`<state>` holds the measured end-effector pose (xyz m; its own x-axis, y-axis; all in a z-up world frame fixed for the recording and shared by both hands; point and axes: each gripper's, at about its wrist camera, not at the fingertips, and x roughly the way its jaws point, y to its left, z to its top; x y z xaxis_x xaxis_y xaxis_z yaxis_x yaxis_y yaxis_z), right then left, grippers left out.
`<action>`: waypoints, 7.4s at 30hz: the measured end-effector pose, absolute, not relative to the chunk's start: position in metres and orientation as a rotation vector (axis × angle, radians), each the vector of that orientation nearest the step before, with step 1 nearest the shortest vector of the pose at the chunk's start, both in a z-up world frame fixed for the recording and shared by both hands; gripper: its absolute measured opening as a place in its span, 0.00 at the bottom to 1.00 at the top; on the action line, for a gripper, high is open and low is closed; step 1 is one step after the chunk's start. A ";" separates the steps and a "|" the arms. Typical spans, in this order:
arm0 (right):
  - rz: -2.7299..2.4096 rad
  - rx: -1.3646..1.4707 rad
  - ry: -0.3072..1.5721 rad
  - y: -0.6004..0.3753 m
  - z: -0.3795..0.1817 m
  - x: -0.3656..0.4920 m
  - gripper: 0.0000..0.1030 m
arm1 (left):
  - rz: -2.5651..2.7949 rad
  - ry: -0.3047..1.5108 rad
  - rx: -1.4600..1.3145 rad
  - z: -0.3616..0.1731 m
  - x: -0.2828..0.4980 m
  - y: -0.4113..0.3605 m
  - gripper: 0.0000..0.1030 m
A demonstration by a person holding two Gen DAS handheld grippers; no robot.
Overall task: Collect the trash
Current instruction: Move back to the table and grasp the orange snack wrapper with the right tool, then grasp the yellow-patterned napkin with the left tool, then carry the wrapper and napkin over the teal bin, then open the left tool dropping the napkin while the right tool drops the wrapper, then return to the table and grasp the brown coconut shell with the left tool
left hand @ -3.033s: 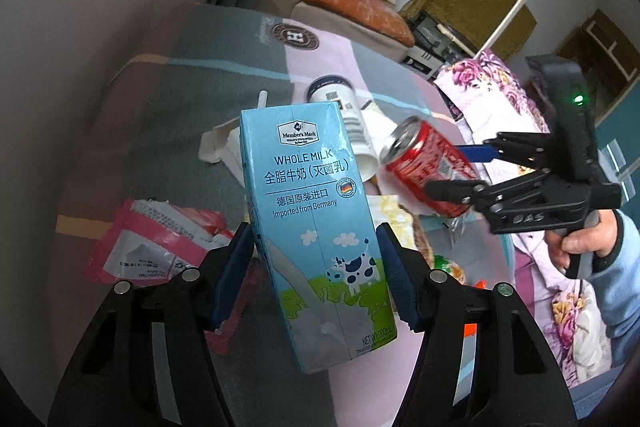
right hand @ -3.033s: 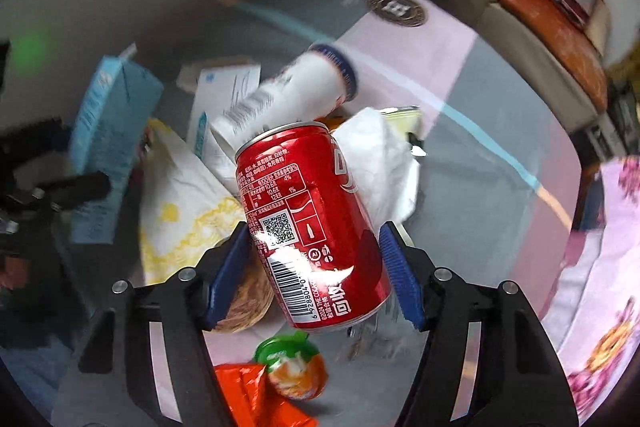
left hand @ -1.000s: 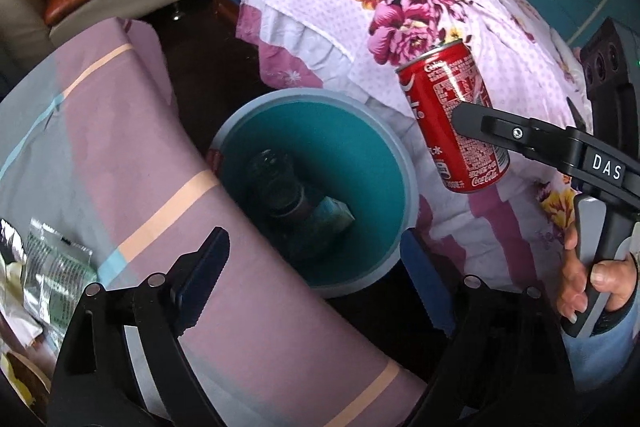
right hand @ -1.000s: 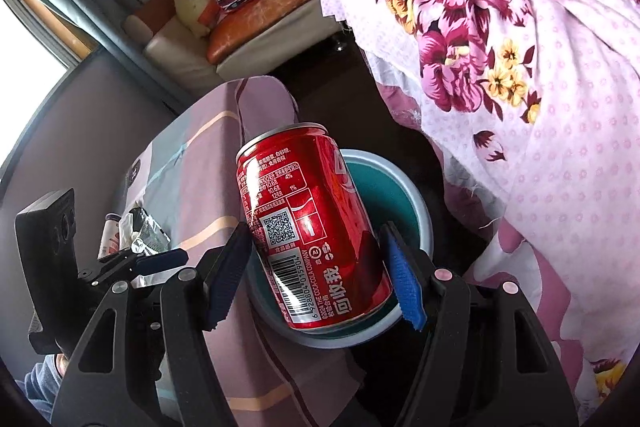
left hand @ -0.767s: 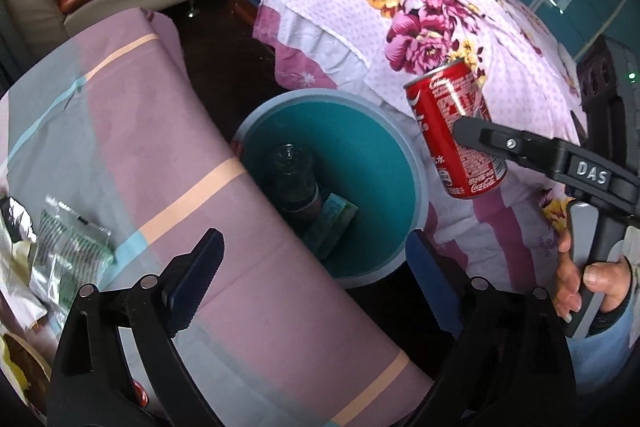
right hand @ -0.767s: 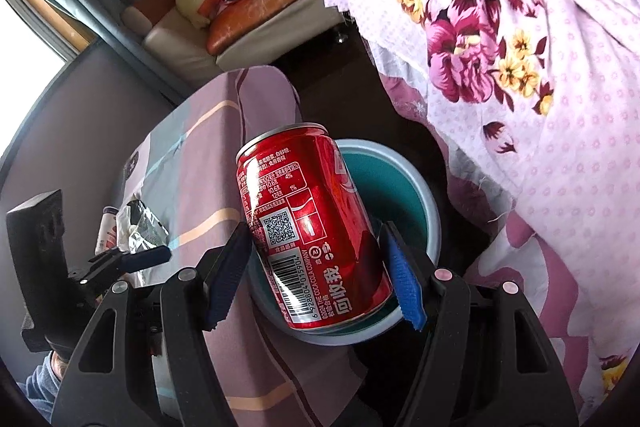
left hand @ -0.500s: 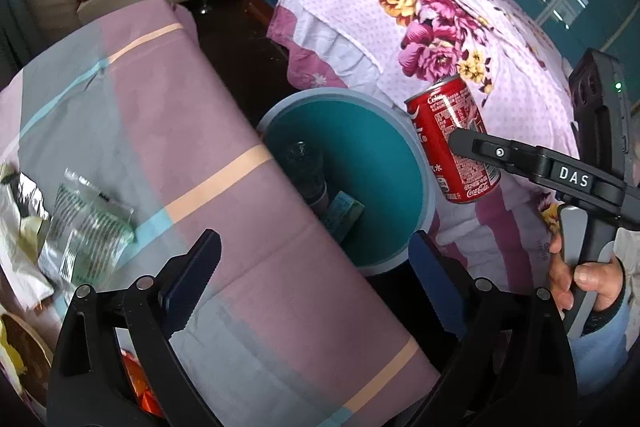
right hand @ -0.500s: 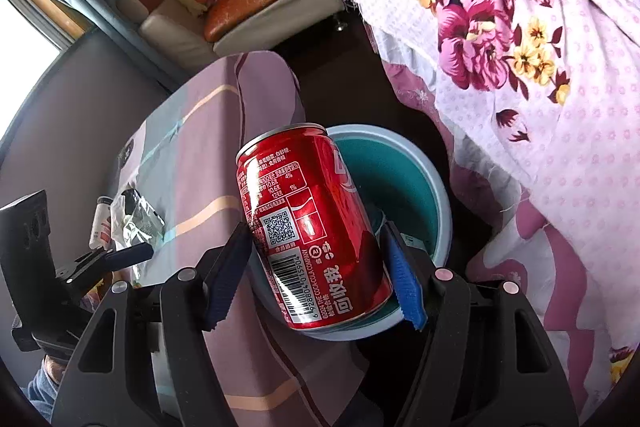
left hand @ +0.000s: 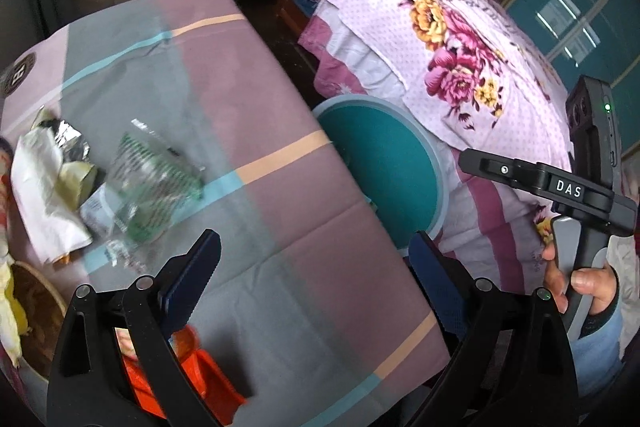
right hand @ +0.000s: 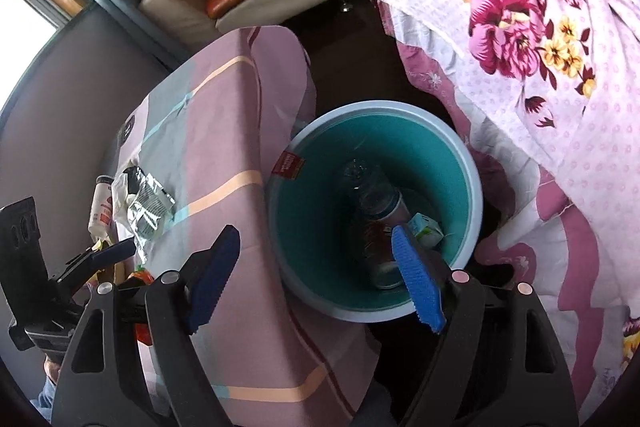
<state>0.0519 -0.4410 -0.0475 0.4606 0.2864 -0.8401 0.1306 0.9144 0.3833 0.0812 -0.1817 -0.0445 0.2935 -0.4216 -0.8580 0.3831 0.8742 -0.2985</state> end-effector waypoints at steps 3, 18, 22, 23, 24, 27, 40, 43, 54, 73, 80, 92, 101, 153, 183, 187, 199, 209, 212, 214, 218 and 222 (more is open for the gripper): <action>0.102 0.414 1.099 -0.430 -0.043 0.051 0.74 | -0.524 1.145 -0.058 -0.041 0.077 -0.167 0.92; 0.214 0.303 1.158 -0.337 -0.029 0.051 0.75 | -0.431 1.079 -0.178 -0.026 0.054 -0.064 0.93; 0.256 0.267 1.181 -0.305 -0.030 0.049 0.75 | -0.391 1.051 -0.211 -0.021 0.045 -0.031 0.93; 0.268 0.258 1.189 -0.296 -0.031 0.048 0.75 | -0.381 1.047 -0.216 -0.021 0.043 -0.024 0.93; 0.285 0.245 1.200 -0.285 -0.033 0.046 0.75 | -0.375 1.044 -0.220 -0.021 0.041 -0.019 0.93; 0.335 0.209 1.242 -0.257 -0.042 0.041 0.75 | -0.347 1.035 -0.244 -0.022 0.033 0.003 0.93; 0.427 0.200 1.356 -0.183 -0.082 0.027 0.78 | -0.258 1.048 -0.312 -0.038 0.000 0.071 0.93; 0.422 0.208 1.372 -0.176 -0.089 0.027 0.79 | -0.241 1.049 -0.326 -0.041 -0.005 0.080 0.93; 0.465 0.187 1.368 -0.162 -0.095 0.018 0.21 | -0.221 1.078 -0.342 -0.052 -0.006 0.083 0.93; 0.425 0.262 1.236 -0.202 -0.054 0.034 0.18 | -0.145 1.008 0.032 -0.039 0.013 0.072 0.93; 0.424 0.261 1.232 -0.198 -0.051 0.044 0.19 | -0.186 1.040 0.243 -0.058 0.035 0.067 0.93; 0.384 0.245 1.260 -0.192 -0.058 0.056 0.21 | -0.264 1.076 0.167 -0.071 0.061 0.065 0.45; 0.404 0.250 1.241 -0.191 -0.059 0.058 0.20 | -0.214 1.073 0.029 -0.056 0.056 0.077 0.12; -0.064 0.603 0.899 -0.530 -0.033 0.009 0.21 | -0.743 1.177 0.122 -0.060 0.092 -0.319 0.45; -0.039 0.548 1.011 -0.490 -0.051 0.031 0.33 | -0.607 1.184 0.068 -0.068 0.089 -0.258 0.92; -0.041 0.541 1.025 -0.484 -0.053 0.033 0.44 | -0.620 1.184 0.033 -0.065 0.088 -0.251 0.92; -0.033 0.528 1.046 -0.461 -0.045 0.037 0.71 | -0.617 1.167 -0.041 -0.054 0.081 -0.224 0.92; 0.008 0.506 1.065 -0.427 -0.034 0.041 0.74 | -0.554 1.150 -0.108 -0.048 0.075 -0.174 0.93; 0.027 0.483 1.071 -0.412 -0.030 0.042 0.75 | -0.532 1.143 -0.130 -0.047 0.073 -0.157 0.93; 0.039 0.464 1.075 -0.401 -0.027 0.042 0.76 | -0.516 1.137 -0.136 -0.046 0.071 -0.147 0.93; 0.064 0.424 1.089 -0.377 -0.023 0.043 0.78 | -0.476 1.128 -0.163 -0.045 0.066 -0.118 0.93; 0.090 0.387 1.108 -0.353 -0.022 0.045 0.78 | -0.426 1.119 -0.192 -0.044 0.059 -0.082 0.93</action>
<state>0.0450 -0.3532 -0.0216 0.4504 0.2617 -0.8536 0.1200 0.9296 0.3484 0.0595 -0.0819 -0.0443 0.3672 -0.4241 -0.8278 0.2342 0.9035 -0.3590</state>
